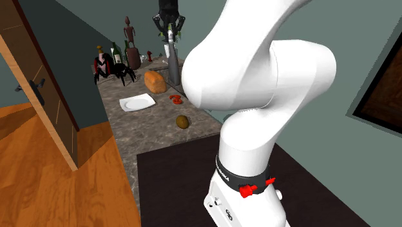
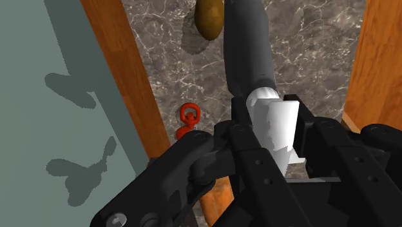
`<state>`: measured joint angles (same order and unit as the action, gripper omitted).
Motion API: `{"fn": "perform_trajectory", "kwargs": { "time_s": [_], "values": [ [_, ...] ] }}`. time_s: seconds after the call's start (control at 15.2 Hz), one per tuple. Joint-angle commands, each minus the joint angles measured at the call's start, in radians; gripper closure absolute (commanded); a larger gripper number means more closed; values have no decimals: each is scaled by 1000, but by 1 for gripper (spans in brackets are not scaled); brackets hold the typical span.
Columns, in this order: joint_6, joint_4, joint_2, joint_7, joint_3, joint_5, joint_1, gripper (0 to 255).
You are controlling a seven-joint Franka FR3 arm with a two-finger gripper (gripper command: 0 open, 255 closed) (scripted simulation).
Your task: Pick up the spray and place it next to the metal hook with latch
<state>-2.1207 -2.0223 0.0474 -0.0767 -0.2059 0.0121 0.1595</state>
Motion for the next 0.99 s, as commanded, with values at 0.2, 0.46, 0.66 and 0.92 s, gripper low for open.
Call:
{"fn": "perform_trajectory", "kwargs": {
  "time_s": [0.2, 0.46, 0.66, 0.92],
  "values": [
    [51, 238, -191, -10, 12, -38, 11, 255],
    [116, 468, -358, -20, 22, -66, 9, 255],
    [186, 678, -499, -29, 30, -84, 2, 255],
    [341, 1082, -749, -49, 45, -108, -23, 255]
  ]
}}
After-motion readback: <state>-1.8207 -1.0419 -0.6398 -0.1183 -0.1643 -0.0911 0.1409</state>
